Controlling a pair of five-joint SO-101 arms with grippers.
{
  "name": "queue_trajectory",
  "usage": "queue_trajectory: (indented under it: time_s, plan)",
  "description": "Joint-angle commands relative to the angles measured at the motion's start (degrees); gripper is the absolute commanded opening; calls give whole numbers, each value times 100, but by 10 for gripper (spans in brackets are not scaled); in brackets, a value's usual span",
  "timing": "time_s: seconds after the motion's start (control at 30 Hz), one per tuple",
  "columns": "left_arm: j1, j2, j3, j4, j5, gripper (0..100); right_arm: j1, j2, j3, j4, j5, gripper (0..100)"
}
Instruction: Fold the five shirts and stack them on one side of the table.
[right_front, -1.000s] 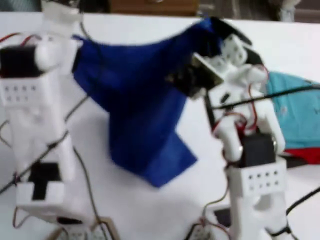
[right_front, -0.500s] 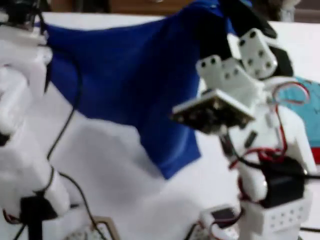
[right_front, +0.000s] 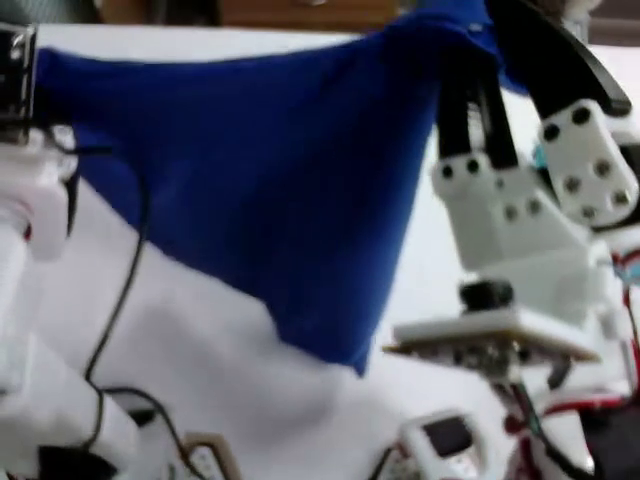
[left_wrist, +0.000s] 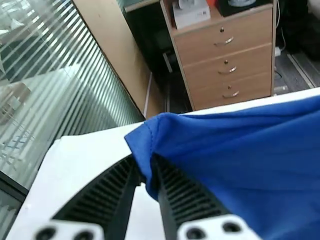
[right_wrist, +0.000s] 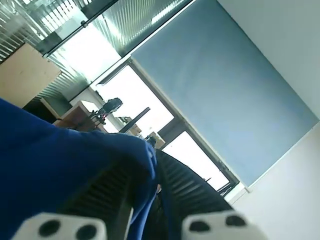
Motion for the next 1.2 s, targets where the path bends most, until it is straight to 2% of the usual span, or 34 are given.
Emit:
queue_trajectory:
  time_s: [0.0,0.17,0.33,0.43,0.6,0.9,1.03,1.17]
  plan:
    - [-88,-158,-101,53,26,21,-4,22,-492,470,-9,21]
    - [-88,-176,-101,53,26,21,13,22,-835,840,-9,21]
    - [-62,-141,312,-149,26,21,22,75,-422,875,105,21]
    - [-62,-141,954,-519,26,21,-4,84,132,840,431,22]
    - [-62,-141,2571,-1503,9,21,-4,84,1451,752,492,22]
    - [-70,-132,5446,-4079,-18,21,31,268,4229,-1481,510,22]
    - [-88,-132,6141,-4765,-475,21,84,892,4352,-2044,501,22]
    - [-220,-123,6290,-4949,-651,21,92,1666,3974,-2334,475,22]
